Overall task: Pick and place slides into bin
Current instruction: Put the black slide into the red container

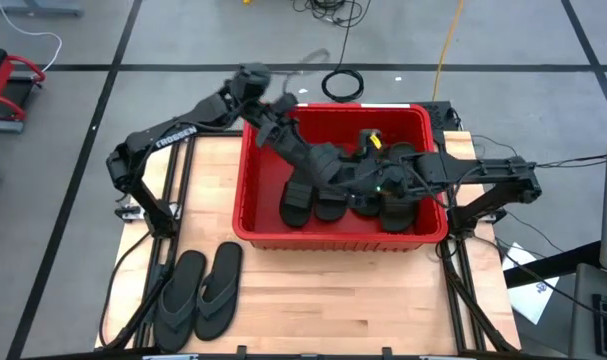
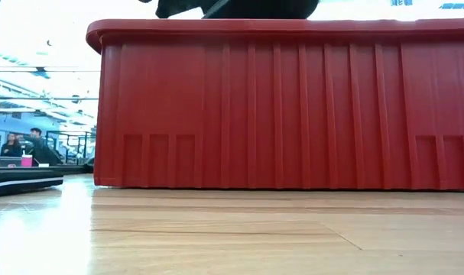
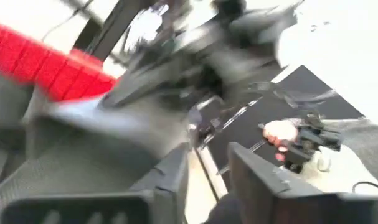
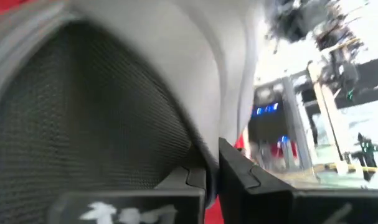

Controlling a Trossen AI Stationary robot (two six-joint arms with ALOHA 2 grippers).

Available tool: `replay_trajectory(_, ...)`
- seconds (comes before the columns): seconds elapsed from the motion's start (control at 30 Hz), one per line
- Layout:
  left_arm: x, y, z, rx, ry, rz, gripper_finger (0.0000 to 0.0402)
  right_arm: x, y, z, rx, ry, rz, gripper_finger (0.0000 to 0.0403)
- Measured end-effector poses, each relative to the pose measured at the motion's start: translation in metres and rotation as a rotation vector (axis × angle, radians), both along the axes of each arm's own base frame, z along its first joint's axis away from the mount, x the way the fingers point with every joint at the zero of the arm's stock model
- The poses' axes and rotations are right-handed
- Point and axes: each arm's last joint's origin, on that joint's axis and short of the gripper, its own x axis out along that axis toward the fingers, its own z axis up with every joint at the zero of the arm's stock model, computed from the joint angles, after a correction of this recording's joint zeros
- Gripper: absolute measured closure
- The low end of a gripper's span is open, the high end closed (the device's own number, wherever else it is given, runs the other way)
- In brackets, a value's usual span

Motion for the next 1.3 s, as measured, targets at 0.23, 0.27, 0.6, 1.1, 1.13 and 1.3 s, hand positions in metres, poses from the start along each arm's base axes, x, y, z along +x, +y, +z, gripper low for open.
replay_trajectory(0.23, -0.039, 0.018, 0.026, 0.056, -0.071, 0.100, 0.0200, -0.012, 0.005, -0.019, 0.090, 0.039, -0.223, 0.0400)
replay_trajectory(0.27, -0.044, 0.018, 0.030, 0.063, -0.080, 0.111, 0.0193, -0.011, 0.004, -0.021, 0.091, 0.015, -0.271, 0.0400)
replay_trajectory(0.6, -0.089, 0.010, 0.064, 0.137, -0.172, 0.173, 0.0179, 0.012, -0.003, -0.073, 0.172, 0.050, -0.625, 0.0400)
replay_trajectory(1.1, -0.138, -0.001, 0.088, 0.139, -0.199, 0.172, 0.0179, 0.019, -0.001, -0.121, 0.246, 0.098, -0.943, 0.0401)
replay_trajectory(1.13, -0.139, -0.003, 0.089, 0.141, -0.201, 0.172, 0.0179, 0.017, -0.001, -0.125, 0.238, 0.104, -0.954, 0.0401)
replay_trajectory(1.3, -0.145, -0.009, 0.093, 0.145, -0.205, 0.172, 0.0179, 0.005, 0.000, -0.141, 0.236, 0.141, -0.996, 0.0401)
